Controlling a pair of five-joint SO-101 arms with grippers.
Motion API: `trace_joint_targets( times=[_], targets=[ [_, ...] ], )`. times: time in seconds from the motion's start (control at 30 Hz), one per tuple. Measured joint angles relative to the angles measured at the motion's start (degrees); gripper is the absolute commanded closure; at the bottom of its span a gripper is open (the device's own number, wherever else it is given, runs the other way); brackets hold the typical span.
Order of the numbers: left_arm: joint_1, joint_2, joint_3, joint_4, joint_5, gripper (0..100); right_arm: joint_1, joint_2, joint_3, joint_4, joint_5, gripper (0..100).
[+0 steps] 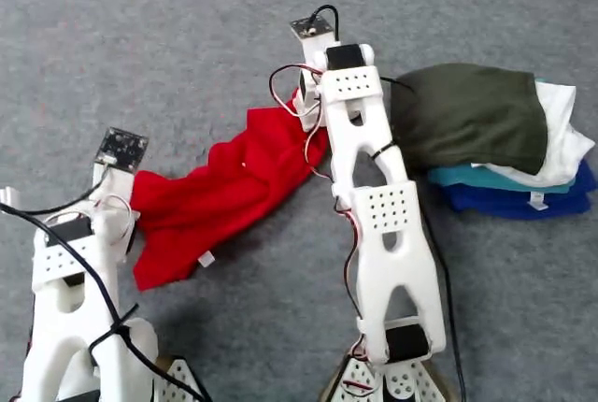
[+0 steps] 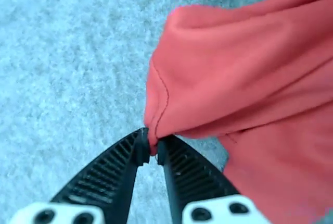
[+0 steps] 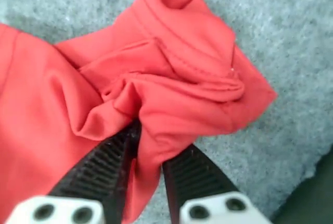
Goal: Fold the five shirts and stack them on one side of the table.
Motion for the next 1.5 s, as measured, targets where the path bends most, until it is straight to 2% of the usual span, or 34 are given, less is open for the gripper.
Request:
trace_joint_targets(
  times=[0.23, 0.37, 0.5, 0.7, 0.87, 1.0, 1.27, 1.43, 1.5],
  targets=[
    [0.00, 0.00, -15.12, 20.48, 1.76, 98, 0.00, 0.18, -2.20, 2.64, 0.79, 98.4],
    [0.00, 0.00, -18.11, 25.67, 1.76, 98, 0.00, 0.53, -8.53, 8.62, 3.08, 86.8],
    [0.00, -0.70, -18.46, 29.01, 1.85, 98, 2.11, -1.85, -9.67, 9.23, 3.52, 77.6],
    [0.00, -10.99, -18.46, 34.90, 1.85, 98, 6.59, -17.85, 3.96, 9.23, 8.97, 76.7],
    [0.00, -23.38, -18.46, 40.00, 1.85, 98, 5.80, -35.25, 18.11, 9.23, 12.31, 76.7],
    [0.00, -29.36, -18.81, 43.52, 2.11, 98, -0.35, -41.85, 26.20, 7.74, 13.36, 76.7],
    [0.00, -31.12, -25.76, 47.56, 6.24, 98, -21.71, -39.47, 33.49, 7.03, 13.63, 78.6],
    [0.00, -31.12, -26.02, 47.82, 6.77, 98, -24.70, -30.77, 32.62, 4.22, 13.45, 92.6],
    [0.00, -31.12, -26.02, 48.35, 7.47, 98, -24.70, -26.99, 30.07, 3.87, 11.69, 92.6]
  ],
)
